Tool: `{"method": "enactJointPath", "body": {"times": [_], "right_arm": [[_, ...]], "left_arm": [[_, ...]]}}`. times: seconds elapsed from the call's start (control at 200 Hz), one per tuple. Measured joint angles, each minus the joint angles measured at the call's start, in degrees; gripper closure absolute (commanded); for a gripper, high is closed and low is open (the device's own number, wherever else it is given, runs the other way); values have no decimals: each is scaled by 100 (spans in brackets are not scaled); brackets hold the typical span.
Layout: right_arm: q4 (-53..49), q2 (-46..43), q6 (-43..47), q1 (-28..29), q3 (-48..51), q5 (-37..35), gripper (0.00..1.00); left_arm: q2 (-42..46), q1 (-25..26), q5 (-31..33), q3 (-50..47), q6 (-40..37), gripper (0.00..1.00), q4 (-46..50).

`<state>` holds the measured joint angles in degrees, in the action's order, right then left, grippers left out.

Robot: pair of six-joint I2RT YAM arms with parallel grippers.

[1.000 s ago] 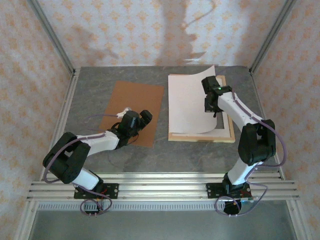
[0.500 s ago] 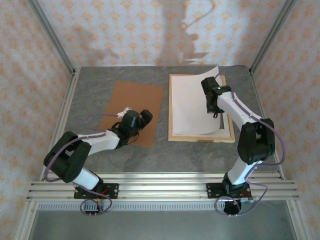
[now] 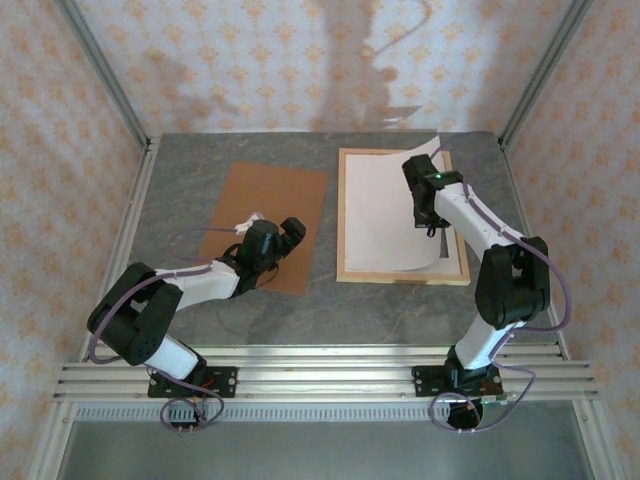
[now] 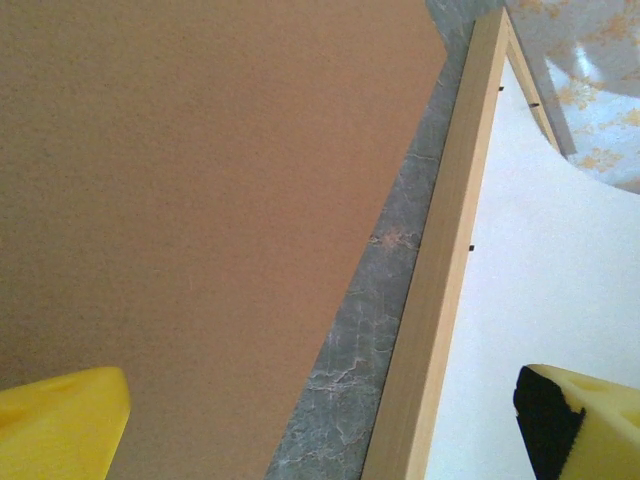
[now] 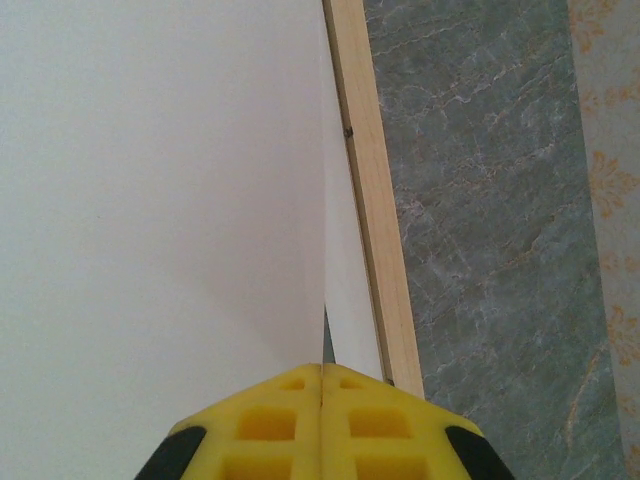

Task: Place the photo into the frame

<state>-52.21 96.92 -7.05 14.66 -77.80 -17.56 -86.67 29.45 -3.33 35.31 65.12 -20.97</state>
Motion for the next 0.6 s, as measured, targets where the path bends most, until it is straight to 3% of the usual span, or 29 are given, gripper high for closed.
{"method": "enactJointPath", "body": {"times": [0.601], "right_arm": [[323,-2,68,0,94,282,99]], "left_arm": [[0,0,-74,-7,68,0,-39]]}}
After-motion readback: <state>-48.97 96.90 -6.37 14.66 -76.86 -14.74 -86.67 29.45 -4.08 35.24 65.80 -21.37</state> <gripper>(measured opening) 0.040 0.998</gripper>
